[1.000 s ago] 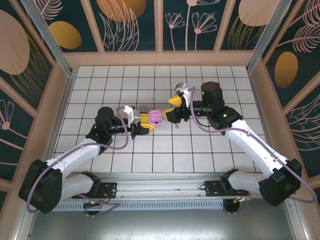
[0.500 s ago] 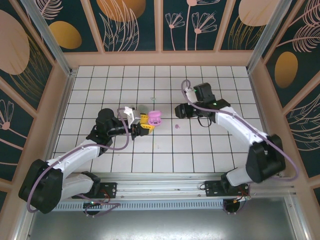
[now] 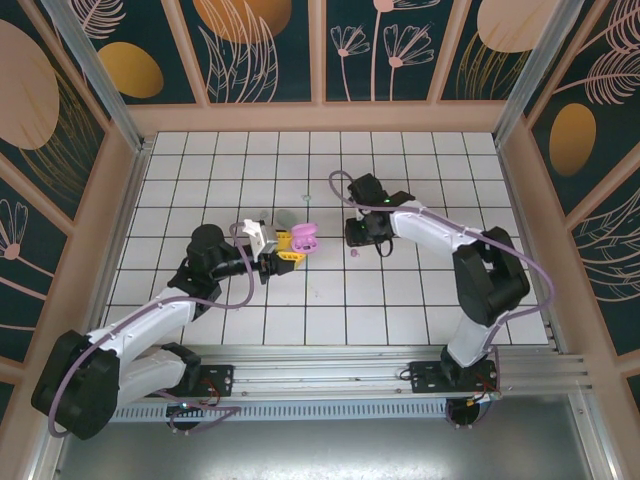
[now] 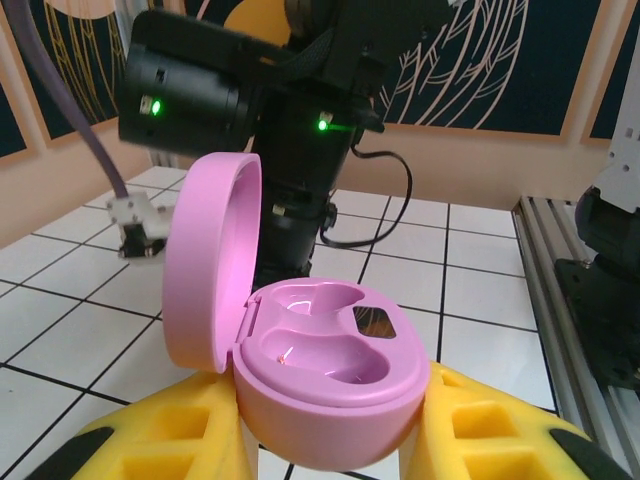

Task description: Insert wireless bluetooth earbuds into charging case

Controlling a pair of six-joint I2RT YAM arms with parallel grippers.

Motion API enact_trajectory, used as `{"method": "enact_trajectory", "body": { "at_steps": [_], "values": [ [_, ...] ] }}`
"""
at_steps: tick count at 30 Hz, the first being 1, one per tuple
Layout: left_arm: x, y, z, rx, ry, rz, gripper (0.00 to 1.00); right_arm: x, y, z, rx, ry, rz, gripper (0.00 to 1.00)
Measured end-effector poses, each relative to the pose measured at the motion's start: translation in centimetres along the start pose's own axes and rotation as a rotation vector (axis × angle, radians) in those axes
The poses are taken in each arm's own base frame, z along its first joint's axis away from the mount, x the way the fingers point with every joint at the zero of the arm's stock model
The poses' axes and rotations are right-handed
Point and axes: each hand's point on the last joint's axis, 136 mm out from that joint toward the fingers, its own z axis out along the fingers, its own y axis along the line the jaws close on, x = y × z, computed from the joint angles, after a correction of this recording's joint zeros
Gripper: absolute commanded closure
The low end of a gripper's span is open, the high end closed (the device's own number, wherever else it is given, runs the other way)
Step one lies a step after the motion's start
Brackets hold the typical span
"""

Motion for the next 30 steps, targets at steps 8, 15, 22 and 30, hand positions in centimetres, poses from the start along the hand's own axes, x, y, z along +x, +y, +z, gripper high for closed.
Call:
{"method": "enact_trajectory", "body": {
  "at_steps": [8, 15, 22, 30],
  "values": [
    [0.4, 0.0, -0.1, -0.008, 0.014, 0.000, 0.87, 1.7, 0.2, 2.1, 0.047, 0.074, -0.025, 0.70],
    [0.4, 0.0, -0.1, -0.008, 0.014, 0.001, 0.87, 1.6, 0.3, 2.9, 0.053, 0.089, -0.025, 0.70],
    [0.6, 0.0, -0.1, -0.008, 0.018, -0.002, 0.87, 2.3, 0.1, 3.9, 0.061, 0.120, -0.026, 0.70],
    [0.8, 0.0, -0.1, -0.007, 0.021, -0.005, 0.87, 2.4, 0.0, 4.1, 0.064, 0.127, -0.026, 0.71]
  ]
}}
